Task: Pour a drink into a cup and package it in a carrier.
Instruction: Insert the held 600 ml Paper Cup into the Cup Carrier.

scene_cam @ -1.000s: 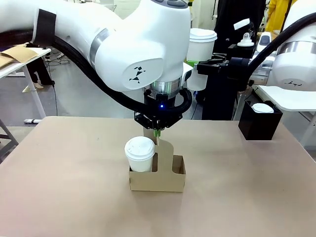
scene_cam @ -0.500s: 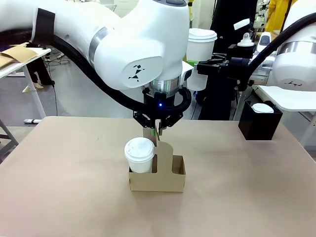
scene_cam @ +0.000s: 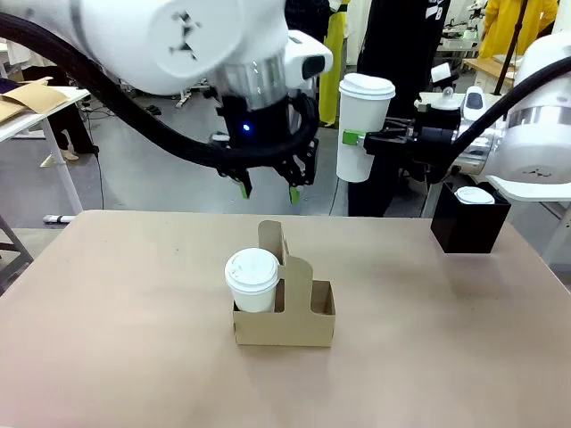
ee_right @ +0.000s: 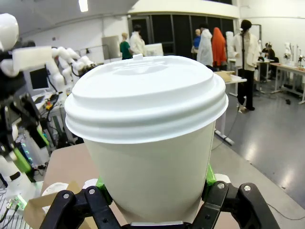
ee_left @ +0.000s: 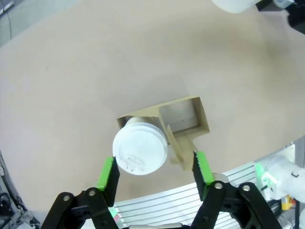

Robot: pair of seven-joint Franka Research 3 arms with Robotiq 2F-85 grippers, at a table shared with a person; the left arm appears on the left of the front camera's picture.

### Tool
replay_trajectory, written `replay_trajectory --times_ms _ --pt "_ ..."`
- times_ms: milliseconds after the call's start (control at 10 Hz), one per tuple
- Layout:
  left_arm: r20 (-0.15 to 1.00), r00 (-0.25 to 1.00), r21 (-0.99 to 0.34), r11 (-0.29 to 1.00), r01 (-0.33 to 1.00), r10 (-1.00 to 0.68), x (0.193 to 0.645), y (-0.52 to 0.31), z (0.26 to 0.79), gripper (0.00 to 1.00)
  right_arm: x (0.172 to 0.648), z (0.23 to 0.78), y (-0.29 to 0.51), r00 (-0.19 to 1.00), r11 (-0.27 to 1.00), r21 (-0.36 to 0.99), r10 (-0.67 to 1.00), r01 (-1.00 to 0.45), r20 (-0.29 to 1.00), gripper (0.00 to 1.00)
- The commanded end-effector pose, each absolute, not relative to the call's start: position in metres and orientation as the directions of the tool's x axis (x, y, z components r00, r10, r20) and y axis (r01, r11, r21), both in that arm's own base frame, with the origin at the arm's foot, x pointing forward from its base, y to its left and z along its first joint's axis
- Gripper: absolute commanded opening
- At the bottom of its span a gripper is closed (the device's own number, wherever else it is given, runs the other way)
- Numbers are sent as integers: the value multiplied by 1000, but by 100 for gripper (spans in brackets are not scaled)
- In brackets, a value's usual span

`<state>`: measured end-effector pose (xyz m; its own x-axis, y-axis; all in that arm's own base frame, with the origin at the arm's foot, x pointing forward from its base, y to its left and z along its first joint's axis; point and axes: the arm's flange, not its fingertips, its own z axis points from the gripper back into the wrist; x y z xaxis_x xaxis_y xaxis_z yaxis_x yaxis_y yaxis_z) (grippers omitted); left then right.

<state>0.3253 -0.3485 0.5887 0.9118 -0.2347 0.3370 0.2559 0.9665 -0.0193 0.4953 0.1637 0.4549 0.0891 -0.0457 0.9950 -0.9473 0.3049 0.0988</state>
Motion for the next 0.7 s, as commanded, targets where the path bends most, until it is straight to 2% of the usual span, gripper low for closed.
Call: replay_trajectory --times_ms 0,200,400,600 --pt "343 798 62 860 507 -495 308 -268 599 100 493 406 154 28 161 37 -56 -986 998 80" --pt "340 775 76 837 542 -533 310 -260 599 100 493 402 153 28 152 37 -63 -988 998 80" --pt "391 649 99 731 676 -653 305 -215 588 100 480 370 159 4 77 6 -22 -997 1000 80" --pt "407 606 123 699 705 -683 301 -193 567 100 470 345 168 9 49 9 8 -999 1000 80"
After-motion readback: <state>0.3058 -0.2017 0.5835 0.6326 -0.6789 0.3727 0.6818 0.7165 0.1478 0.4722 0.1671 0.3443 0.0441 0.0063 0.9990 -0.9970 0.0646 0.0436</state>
